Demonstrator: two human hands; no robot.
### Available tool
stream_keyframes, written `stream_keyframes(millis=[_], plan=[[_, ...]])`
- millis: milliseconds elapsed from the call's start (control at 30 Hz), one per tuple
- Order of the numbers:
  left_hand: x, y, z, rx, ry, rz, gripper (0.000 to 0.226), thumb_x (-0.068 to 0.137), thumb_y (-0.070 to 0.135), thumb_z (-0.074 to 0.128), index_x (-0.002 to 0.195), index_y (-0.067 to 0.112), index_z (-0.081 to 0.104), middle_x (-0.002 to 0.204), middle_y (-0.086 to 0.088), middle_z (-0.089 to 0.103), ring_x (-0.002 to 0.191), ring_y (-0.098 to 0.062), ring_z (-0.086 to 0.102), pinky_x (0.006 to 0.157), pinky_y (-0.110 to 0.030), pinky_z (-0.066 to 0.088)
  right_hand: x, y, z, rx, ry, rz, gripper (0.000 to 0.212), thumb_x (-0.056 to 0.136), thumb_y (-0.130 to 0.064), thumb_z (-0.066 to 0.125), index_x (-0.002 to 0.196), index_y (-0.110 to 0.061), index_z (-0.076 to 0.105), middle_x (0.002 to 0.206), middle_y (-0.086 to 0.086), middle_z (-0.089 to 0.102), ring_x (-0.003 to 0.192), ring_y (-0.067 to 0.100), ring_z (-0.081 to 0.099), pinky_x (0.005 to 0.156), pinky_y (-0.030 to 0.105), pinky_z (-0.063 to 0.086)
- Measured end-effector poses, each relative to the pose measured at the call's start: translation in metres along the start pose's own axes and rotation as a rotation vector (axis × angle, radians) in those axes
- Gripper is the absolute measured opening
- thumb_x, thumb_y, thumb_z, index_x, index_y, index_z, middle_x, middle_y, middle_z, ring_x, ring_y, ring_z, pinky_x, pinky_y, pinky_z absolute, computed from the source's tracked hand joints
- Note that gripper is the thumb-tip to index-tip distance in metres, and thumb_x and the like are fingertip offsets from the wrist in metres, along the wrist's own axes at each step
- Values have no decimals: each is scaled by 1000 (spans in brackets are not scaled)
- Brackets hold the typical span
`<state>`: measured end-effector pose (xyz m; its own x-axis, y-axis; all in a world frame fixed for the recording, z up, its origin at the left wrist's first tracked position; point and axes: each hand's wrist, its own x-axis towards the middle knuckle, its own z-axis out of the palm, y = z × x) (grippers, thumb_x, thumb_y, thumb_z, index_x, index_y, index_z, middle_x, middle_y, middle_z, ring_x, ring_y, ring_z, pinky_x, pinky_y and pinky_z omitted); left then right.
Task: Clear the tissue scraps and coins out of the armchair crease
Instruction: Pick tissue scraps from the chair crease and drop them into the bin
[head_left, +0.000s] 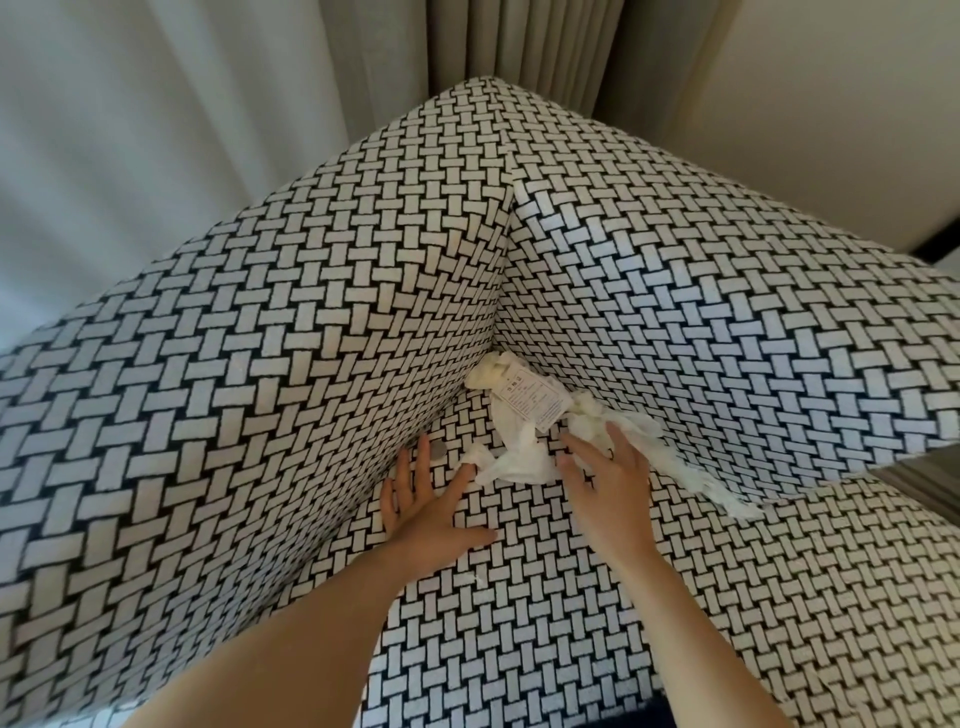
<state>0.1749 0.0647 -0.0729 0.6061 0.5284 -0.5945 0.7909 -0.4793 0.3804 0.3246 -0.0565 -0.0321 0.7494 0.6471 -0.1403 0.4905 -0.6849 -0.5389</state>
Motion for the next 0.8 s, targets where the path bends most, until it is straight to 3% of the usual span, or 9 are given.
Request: stream_keyframes(millis=[67,133,267,433,533,600,700,767,800], plan=[[0,0,0,-4,1,0,94,77,63,59,145,49,-4,138,2,-53,129,-23,-46,106,-46,-25,1,5,3,-55,-156,40,43,97,-40,45,139,-31,46,156,13,21,145,31,11,116,44,13],[1,0,0,-5,2,0,94,77,63,59,145,49,-4,138,3,-53,129,-23,-46,106,-46,-25,1,9,6,-46,-195,49,50,98,-41,42,144,-23,38,157,11,20,146,28,8,118,41,9],[1,0,0,-3,0,1,94,77,64,59,145,49,-4,137,3,-53,129,-23,-46,107,-46,-24,-2,6,-1,106,-74,40,49,98,-29,45,141,-7,41,146,9,42,139,22,31,114,30,25],[0,1,-1,-2,-1,-2,93,78,62,59,145,49,-3,139,2,-52,130,-24,-45,108,-46,-23,-2,-1,-14,287,107,60,38,98,-18,48,134,-5,50,138,7,52,130,17,45,101,16,28],[0,1,-1,0,2,0,92,78,62,59,146,48,-2,139,2,-51,130,-24,-45,108,-46,-24,-3,1,-14,292,208,94,34,97,-16,49,129,-6,57,129,5,59,95,12,61,81,-2,34],[0,1,-1,3,4,-1,93,78,63,59,146,49,-2,139,2,-51,130,-24,-45,108,-46,-23,-3,4,-12,291,273,118,28,96,-15,51,121,-10,62,121,1,64,83,4,60,71,2,36],[0,1,-1,4,1,5,93,77,62,59,146,48,-2,139,2,-52,130,-24,-45,109,-46,-22,0,10,-8,264,317,96,24,93,-16,55,116,-16,64,121,3,62,116,19,56,85,16,38],[-1,1,-1,2,-3,8,93,78,61,60,146,48,-3,139,1,-52,130,-24,-45,109,-46,-23,5,13,-3,119,141,100,36,93,-27,55,129,-26,56,141,12,46,136,29,35,102,38,40],[-1,1,-2,0,-4,8,93,78,61,60,146,48,-3,139,1,-52,130,-24,-45,109,-46,-23,7,13,-1,33,26,137,42,94,-34,53,136,-33,48,150,16,31,142,34,22,108,49,33]])
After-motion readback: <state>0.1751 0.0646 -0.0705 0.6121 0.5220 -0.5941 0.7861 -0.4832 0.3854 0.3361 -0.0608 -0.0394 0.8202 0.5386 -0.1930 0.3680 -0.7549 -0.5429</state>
